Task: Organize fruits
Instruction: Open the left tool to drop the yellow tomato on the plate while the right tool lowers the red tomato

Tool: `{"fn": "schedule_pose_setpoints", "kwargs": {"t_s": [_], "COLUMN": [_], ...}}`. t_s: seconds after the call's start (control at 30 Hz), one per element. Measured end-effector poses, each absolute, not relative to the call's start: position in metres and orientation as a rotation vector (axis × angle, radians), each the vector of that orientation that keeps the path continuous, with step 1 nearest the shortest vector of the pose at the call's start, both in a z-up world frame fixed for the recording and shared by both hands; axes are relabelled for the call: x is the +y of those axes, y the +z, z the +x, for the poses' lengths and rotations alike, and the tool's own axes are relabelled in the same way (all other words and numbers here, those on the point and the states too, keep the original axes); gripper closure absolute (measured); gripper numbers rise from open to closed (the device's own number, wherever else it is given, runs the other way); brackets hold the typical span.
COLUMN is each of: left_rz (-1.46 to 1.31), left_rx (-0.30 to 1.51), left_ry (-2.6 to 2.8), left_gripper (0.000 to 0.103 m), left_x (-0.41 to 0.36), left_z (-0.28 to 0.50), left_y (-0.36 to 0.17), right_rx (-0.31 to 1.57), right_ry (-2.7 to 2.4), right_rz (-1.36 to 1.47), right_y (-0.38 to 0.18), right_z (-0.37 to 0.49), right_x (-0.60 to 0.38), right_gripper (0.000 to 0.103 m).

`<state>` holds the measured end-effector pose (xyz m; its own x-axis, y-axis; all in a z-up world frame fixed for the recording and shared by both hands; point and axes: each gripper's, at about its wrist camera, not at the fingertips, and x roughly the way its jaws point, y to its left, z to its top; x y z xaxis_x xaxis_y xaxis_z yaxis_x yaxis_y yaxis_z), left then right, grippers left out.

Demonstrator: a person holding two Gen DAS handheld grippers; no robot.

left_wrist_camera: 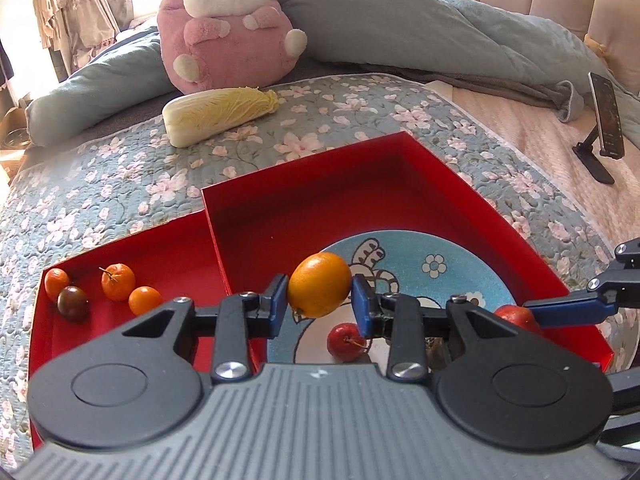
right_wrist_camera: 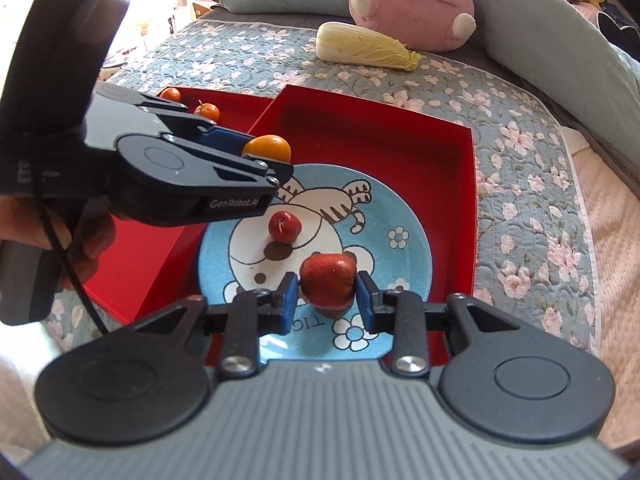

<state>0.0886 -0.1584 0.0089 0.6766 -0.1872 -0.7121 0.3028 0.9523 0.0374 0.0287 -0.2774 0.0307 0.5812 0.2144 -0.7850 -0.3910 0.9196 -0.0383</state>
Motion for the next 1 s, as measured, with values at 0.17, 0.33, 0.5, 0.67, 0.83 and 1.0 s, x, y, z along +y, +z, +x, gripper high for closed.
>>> {"fn": "schedule_pose_setpoints", "kwargs": {"t_s": [0.17, 0.33, 0.5, 0.67, 0.83, 1.0], "left_rz": [0.182, 0.212, 0.224, 0.252, 0.256, 0.272], "left_rx": [0.82, 0.833, 0.841, 0.854, 0.85, 0.848], "left_ry": [-0.294, -0.32, -0.332, -0.343, -0.348, -0.354], "left_gripper": [0.063, 0.063, 0.063, 0.063, 0.063, 0.062], "left_x": [-0.171, -0.184, -0.191, -0.199, -0.203, -0.203], "left_z": [0.094, 0.096, 0.1, 0.101, 0.102, 0.1], "left_y": [-0.003, -0.013, -0.019, -0.026, -0.026, -0.026], "right_rx": [0.898, 0.908, 0.92, 0.926, 0.936, 0.943], "right_ry": [0.358, 0.365, 0.371, 0.373, 0.371, 0.372], "right_rz": [-0.202, -0.21, -0.215, -0.22, -0.225, -0.232], "right_y": [0.029, 0.026, 0.024, 0.022, 0.021, 0.019], "right_z": [0.028, 0.028, 0.03, 0.031, 0.032, 0.031], "right_x": [-0.28, -0.28, -0.28, -0.28, -0.281, -0.281], "right_gripper": [0.068, 0.068, 0.069, 0.069, 0.069, 0.069]}}
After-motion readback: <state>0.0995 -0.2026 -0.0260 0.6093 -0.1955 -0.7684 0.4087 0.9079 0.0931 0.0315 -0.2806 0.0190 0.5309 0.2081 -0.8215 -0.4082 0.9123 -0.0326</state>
